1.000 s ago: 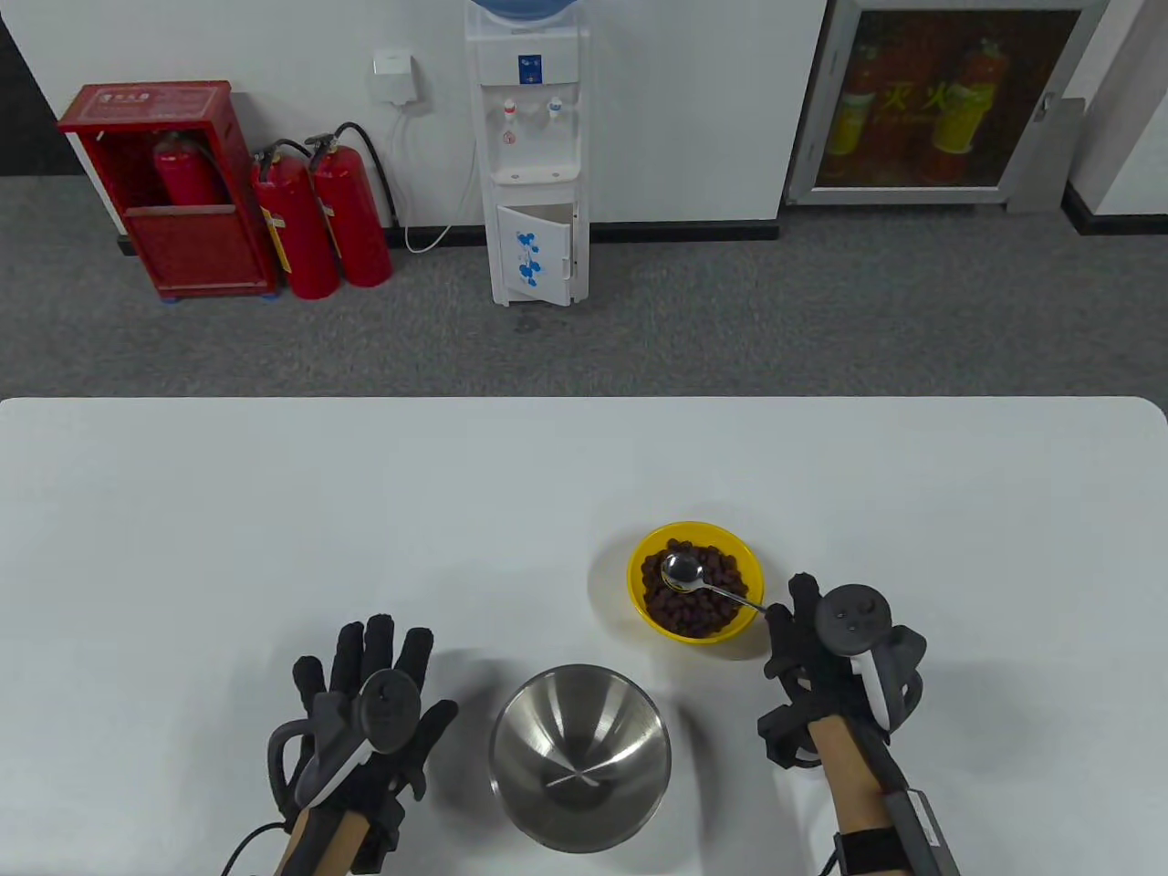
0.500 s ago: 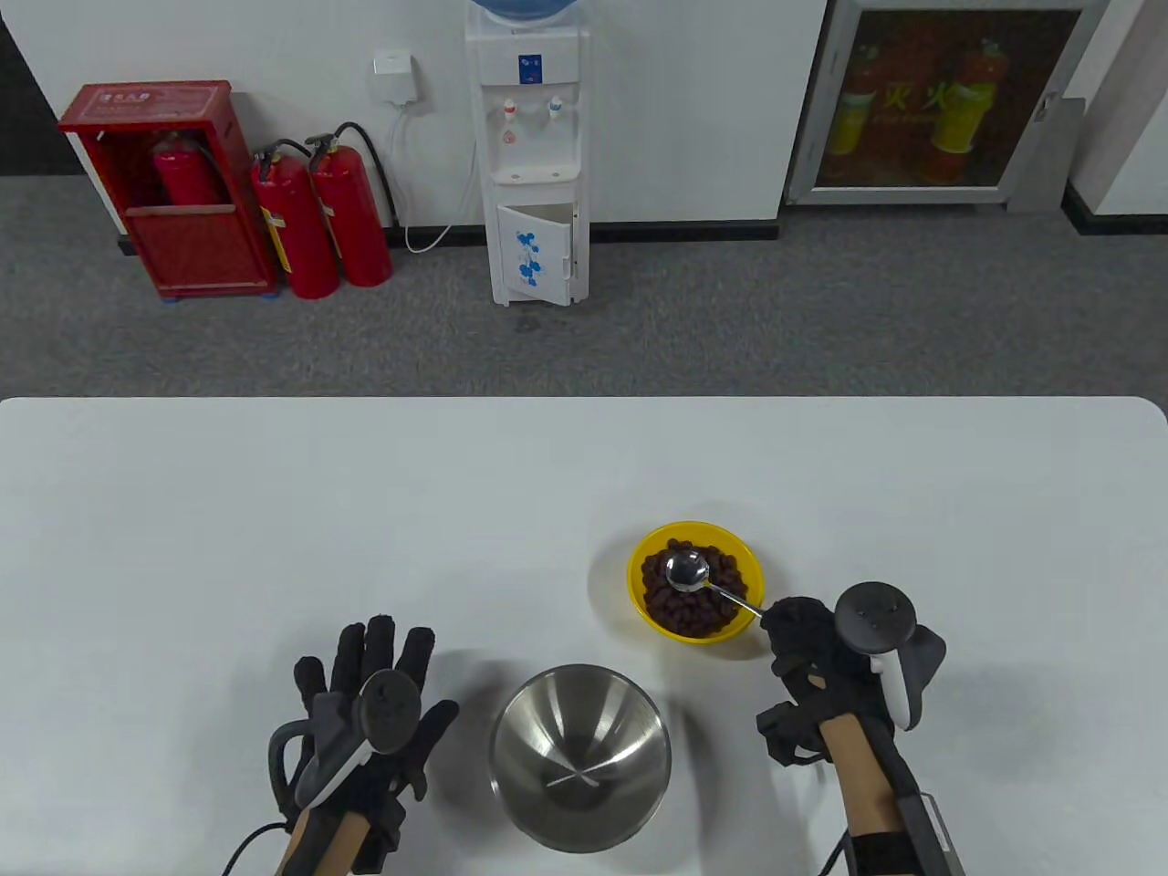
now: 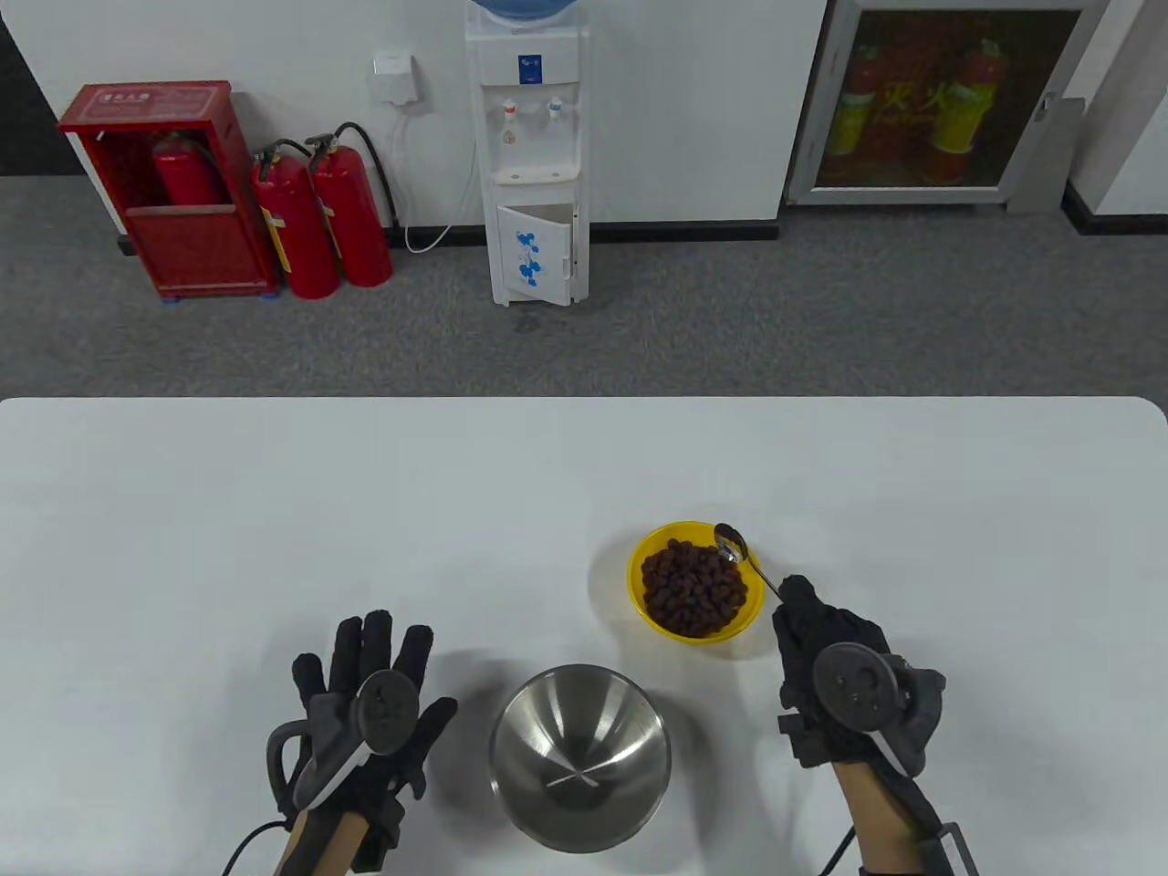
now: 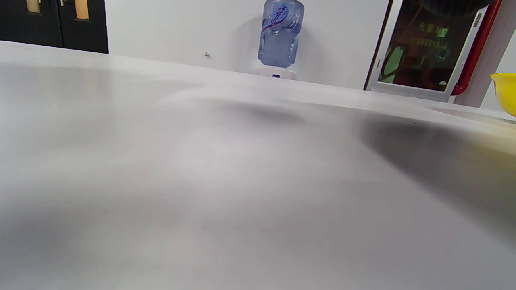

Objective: Scoop dry cranberries into mixing bowl using steel spoon

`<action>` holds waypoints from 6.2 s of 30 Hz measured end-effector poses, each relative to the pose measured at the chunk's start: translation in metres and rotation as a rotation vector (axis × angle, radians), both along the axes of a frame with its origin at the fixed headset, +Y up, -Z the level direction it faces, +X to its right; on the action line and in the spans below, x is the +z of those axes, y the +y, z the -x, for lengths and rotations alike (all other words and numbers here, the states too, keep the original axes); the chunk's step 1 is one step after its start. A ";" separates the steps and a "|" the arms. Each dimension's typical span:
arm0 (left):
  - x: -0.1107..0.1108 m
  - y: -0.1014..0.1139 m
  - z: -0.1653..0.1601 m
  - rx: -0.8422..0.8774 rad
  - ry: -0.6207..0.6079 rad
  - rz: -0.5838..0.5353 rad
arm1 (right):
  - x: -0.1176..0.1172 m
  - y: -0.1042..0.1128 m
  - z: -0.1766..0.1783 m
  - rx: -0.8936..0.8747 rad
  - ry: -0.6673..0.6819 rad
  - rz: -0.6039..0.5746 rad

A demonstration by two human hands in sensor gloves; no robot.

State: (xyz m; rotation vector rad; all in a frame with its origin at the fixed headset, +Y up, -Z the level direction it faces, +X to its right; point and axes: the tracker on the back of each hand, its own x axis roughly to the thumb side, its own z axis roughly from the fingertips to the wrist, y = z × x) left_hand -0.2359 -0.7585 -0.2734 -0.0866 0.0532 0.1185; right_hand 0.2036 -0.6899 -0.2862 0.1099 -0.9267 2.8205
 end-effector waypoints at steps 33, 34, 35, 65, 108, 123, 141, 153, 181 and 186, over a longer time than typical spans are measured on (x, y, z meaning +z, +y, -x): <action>0.002 -0.001 -0.002 -0.001 -0.014 0.000 | -0.023 -0.034 -0.007 -0.481 -0.136 0.457; 0.002 -0.001 -0.002 -0.001 -0.014 0.000 | -0.025 -0.039 -0.013 -0.576 -0.128 0.487; 0.002 -0.001 -0.002 -0.001 -0.015 0.000 | -0.028 -0.047 -0.022 -0.719 -0.109 0.542; 0.002 0.000 -0.002 -0.004 -0.015 0.004 | -0.033 -0.100 -0.041 -1.335 0.013 0.647; 0.003 0.000 -0.003 -0.017 -0.017 0.029 | -0.019 -0.070 -0.038 -1.314 0.128 0.499; 0.003 0.000 -0.004 -0.020 -0.018 0.026 | 0.010 -0.045 -0.014 -1.285 0.304 0.507; 0.003 0.000 -0.004 -0.021 -0.017 0.023 | 0.016 -0.040 0.018 -1.157 0.466 0.570; 0.002 0.000 -0.003 -0.020 -0.019 0.019 | 0.016 -0.044 0.028 -1.063 0.513 0.565; 0.003 0.000 -0.003 -0.019 -0.019 0.021 | 0.029 -0.021 0.038 -0.565 0.572 0.272; 0.003 0.000 -0.003 -0.020 -0.019 0.020 | 0.032 -0.019 0.039 -0.561 0.572 0.225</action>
